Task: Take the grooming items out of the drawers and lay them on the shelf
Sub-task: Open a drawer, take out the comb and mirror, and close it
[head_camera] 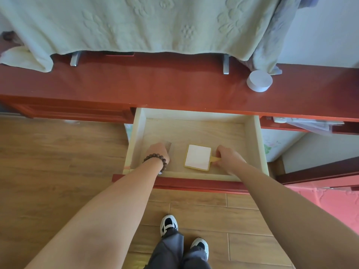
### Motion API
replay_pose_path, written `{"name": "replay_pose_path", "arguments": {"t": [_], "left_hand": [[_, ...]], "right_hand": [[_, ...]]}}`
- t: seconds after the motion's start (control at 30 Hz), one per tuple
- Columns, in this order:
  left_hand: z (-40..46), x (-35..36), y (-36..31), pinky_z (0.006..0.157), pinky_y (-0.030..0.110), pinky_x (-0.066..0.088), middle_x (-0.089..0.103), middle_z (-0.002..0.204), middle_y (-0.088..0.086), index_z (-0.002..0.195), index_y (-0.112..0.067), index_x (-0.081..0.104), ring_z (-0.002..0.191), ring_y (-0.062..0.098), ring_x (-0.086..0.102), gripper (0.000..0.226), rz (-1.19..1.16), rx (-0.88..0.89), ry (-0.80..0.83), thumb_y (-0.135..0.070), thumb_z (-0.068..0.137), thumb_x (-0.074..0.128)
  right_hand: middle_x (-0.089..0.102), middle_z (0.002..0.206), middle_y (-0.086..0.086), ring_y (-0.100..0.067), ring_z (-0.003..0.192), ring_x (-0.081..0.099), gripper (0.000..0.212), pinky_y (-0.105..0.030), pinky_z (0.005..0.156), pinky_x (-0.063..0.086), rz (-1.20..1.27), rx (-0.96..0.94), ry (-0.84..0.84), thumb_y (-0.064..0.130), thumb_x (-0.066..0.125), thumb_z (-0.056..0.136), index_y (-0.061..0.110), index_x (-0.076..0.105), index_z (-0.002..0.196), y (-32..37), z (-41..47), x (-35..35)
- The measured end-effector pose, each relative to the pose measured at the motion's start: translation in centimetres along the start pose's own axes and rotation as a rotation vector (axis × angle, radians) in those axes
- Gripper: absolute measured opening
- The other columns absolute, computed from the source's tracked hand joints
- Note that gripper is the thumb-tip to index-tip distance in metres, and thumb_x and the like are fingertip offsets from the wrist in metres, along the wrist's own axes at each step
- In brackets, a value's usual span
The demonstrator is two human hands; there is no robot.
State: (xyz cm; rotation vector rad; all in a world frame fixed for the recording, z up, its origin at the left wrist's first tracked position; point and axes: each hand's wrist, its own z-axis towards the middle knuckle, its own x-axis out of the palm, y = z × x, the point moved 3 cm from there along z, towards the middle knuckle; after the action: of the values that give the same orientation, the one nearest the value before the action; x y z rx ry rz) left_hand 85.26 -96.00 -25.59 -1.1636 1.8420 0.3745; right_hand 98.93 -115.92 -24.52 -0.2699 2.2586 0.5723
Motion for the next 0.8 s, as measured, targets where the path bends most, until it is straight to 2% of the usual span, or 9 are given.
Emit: {"name": "replay_pose_path", "arguments": {"t": [0.13, 0.23, 0.3, 0.37, 0.47, 0.53, 0.6, 0.7, 0.8], "left_hand": [[-0.5, -1.2, 0.0, 0.049, 0.021, 0.035, 0.056, 0.082, 0.003, 0.086, -0.008, 0.059, 0.070, 0.020, 0.051, 0.009, -0.073, 0.044, 0.013, -0.014, 0.091, 0.055], [-2.1, -2.8, 0.1, 0.059, 0.030, 0.045, 0.064, 0.089, 0.007, 0.090, -0.006, 0.058, 0.077, 0.024, 0.058, 0.013, -0.152, 0.092, -0.058, -0.019, 0.091, 0.056], [-3.4, -4.5, 0.2, 0.061, 0.029, 0.043, 0.060, 0.087, 0.004, 0.089, -0.008, 0.054, 0.077, 0.023, 0.056, 0.011, -0.238, 0.111, -0.128, -0.019, 0.091, 0.057], [-4.7, -6.6, 0.0, 0.057, 0.025, 0.038, 0.059, 0.089, 0.004, 0.094, -0.008, 0.055, 0.075, 0.021, 0.053, 0.009, -0.320, 0.137, -0.209, -0.016, 0.090, 0.057], [-5.7, -9.9, -0.7, 0.062, 0.025, 0.040, 0.065, 0.094, 0.005, 0.104, -0.009, 0.060, 0.074, 0.020, 0.055, 0.016, -0.444, 0.169, -0.308, -0.016, 0.090, 0.058], [-5.5, -12.0, -1.6, 0.062, 0.029, 0.045, 0.068, 0.091, 0.006, 0.100, -0.010, 0.061, 0.071, 0.022, 0.059, 0.012, -0.522, 0.200, -0.365, -0.014, 0.088, 0.058], [-5.1, -13.9, -2.6, 0.065, 0.037, 0.055, 0.068, 0.093, 0.008, 0.098, -0.012, 0.059, 0.074, 0.025, 0.065, 0.011, -0.570, 0.232, -0.413, -0.012, 0.088, 0.057], [-4.2, -16.1, -4.1, 0.072, 0.037, 0.055, 0.067, 0.105, 0.010, 0.106, -0.008, 0.059, 0.090, 0.028, 0.065, 0.018, -0.541, 0.276, -0.433, -0.006, 0.089, 0.055], [-3.1, -17.1, -5.4, 0.074, 0.035, 0.052, 0.065, 0.111, 0.013, 0.114, -0.005, 0.057, 0.098, 0.029, 0.061, 0.026, -0.514, 0.296, -0.406, -0.002, 0.089, 0.054]], "right_hand": [[0.061, 0.086, -0.004, -0.020, 0.065, 0.059, 0.016, -0.026, 0.056, 0.047, 0.187, 0.011, 0.021, 0.018, 0.068, 0.084, 0.016, 0.058, 0.097, 1.0, -1.7, -1.2], [0.066, 0.068, -0.004, -0.012, 0.047, 0.057, 0.010, -0.020, 0.043, 0.039, 0.247, -0.022, -0.045, 0.009, 0.057, 0.088, 0.018, 0.058, 0.089, 2.1, -3.7, -3.4], [0.069, 0.068, -0.005, -0.015, 0.053, 0.061, 0.017, -0.025, 0.047, 0.046, 0.330, -0.052, -0.123, 0.008, 0.052, 0.089, 0.021, 0.062, 0.087, 2.9, -5.5, -5.2], [0.070, 0.073, -0.003, -0.020, 0.067, 0.064, 0.022, -0.031, 0.061, 0.053, 0.419, -0.083, -0.222, 0.009, 0.051, 0.091, 0.022, 0.068, 0.097, 3.7, -7.2, -6.9], [0.069, 0.084, -0.002, -0.020, 0.078, 0.060, 0.030, -0.023, 0.063, 0.046, 0.416, -0.145, -0.403, 0.009, 0.050, 0.093, 0.020, 0.068, 0.114, 4.9, -8.7, -9.4], [0.066, 0.095, -0.006, -0.019, 0.082, 0.054, 0.033, -0.021, 0.067, 0.040, 0.394, -0.188, -0.506, 0.005, 0.049, 0.093, 0.018, 0.066, 0.119, 5.9, -8.8, -10.9], [0.061, 0.101, -0.007, -0.015, 0.088, 0.050, 0.036, -0.010, 0.071, 0.033, 0.370, -0.231, -0.590, 0.001, 0.047, 0.093, 0.014, 0.063, 0.123, 7.0, -8.5, -12.4], [0.056, 0.116, -0.005, -0.020, 0.101, 0.054, 0.036, -0.015, 0.080, 0.034, 0.318, -0.211, -0.648, 0.002, 0.043, 0.095, 0.008, 0.059, 0.127, 8.7, -7.4, -13.9], [0.053, 0.125, -0.003, -0.021, 0.100, 0.054, 0.040, -0.022, 0.079, 0.039, 0.221, -0.155, -0.609, -0.001, 0.038, 0.093, 0.010, 0.055, 0.128, 9.9, -5.5, -14.7]]}}
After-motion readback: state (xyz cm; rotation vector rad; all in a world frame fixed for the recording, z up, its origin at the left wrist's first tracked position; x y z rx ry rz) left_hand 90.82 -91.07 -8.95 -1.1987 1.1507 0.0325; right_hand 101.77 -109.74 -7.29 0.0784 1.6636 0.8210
